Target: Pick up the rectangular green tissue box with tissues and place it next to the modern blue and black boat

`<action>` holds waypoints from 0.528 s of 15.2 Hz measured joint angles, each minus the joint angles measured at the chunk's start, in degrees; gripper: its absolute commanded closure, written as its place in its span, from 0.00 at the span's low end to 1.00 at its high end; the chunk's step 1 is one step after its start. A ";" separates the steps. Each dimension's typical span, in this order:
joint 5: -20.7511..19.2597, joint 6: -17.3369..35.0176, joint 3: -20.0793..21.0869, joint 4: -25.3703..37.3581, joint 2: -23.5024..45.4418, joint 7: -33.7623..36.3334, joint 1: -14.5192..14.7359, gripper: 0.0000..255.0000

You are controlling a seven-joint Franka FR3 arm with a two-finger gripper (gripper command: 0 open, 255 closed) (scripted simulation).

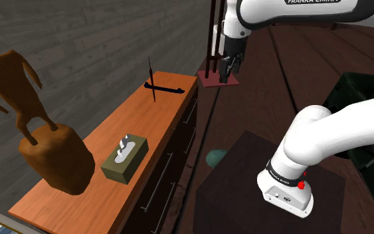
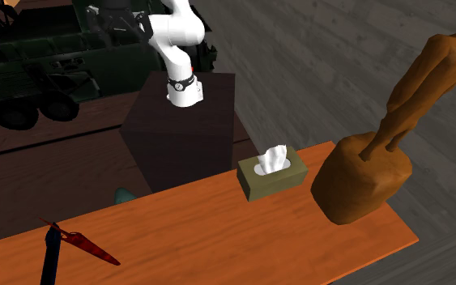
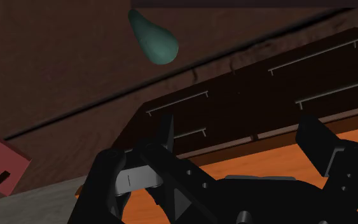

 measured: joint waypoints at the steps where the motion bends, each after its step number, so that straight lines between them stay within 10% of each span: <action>1: 0.00 0.00 0.00 0.00 0.00 0.00 0.00 0.00; 8: 6.37 8.44 3.72 -4.56 2.37 6.39 2.79 0.00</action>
